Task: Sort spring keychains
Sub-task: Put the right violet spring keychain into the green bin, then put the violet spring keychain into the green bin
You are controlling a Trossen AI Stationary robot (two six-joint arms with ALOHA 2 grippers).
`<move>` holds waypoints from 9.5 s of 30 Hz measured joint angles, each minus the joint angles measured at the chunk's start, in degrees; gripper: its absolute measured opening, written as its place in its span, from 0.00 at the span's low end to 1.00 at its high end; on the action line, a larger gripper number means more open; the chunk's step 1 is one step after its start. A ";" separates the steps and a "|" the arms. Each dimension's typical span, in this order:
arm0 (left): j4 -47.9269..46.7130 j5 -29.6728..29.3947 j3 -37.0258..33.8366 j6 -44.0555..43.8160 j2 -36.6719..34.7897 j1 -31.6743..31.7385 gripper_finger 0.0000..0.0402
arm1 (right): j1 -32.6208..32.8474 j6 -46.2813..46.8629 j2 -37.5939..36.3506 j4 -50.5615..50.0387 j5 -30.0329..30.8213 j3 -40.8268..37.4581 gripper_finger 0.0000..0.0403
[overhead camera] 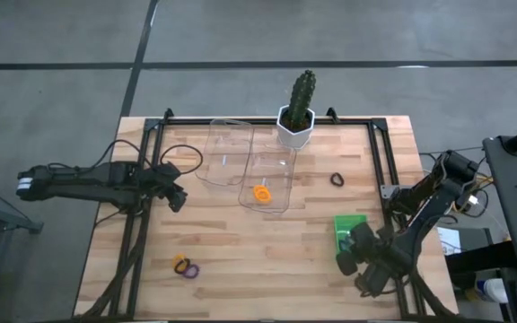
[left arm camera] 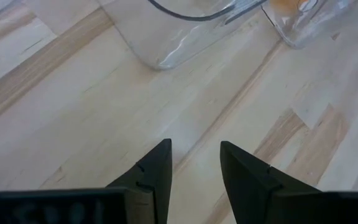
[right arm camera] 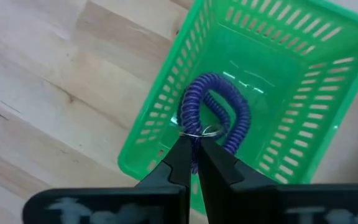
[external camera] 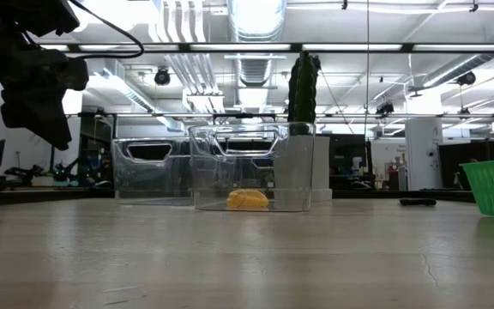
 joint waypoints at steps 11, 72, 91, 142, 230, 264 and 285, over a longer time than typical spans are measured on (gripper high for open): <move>0.00 -0.46 0.00 -0.08 0.00 0.00 0.32 | 0.09 0.15 -0.02 1.20 -3.15 -1.54 0.22; -6.14 -4.96 32.50 -46.39 31.90 -36.53 0.32 | 6.23 -83.96 -76.30 25.60 39.43 -21.36 0.12; -6.25 6.39 38.56 -58.42 48.84 -41.98 0.32 | 6.21 -108.29 -85.88 60.35 23.65 -41.59 0.11; 1.53 12.24 38.40 -57.95 63.34 -45.76 0.32 | 6.16 -94.69 -86.01 50.93 49.09 -50.28 0.11; 16.07 15.67 26.14 -62.88 62.90 -45.37 0.32 | -15.69 -77.85 -85.96 29.19 26.01 -42.87 0.11; 12.26 13.99 30.91 -69.08 68.09 -45.23 0.02 | -15.67 -79.58 -85.99 29.02 30.12 -42.87 0.11; 5.67 -11.09 54.74 -37.19 60.73 -31.01 0.00 | -15.69 -79.58 -85.92 29.29 28.51 -42.87 0.11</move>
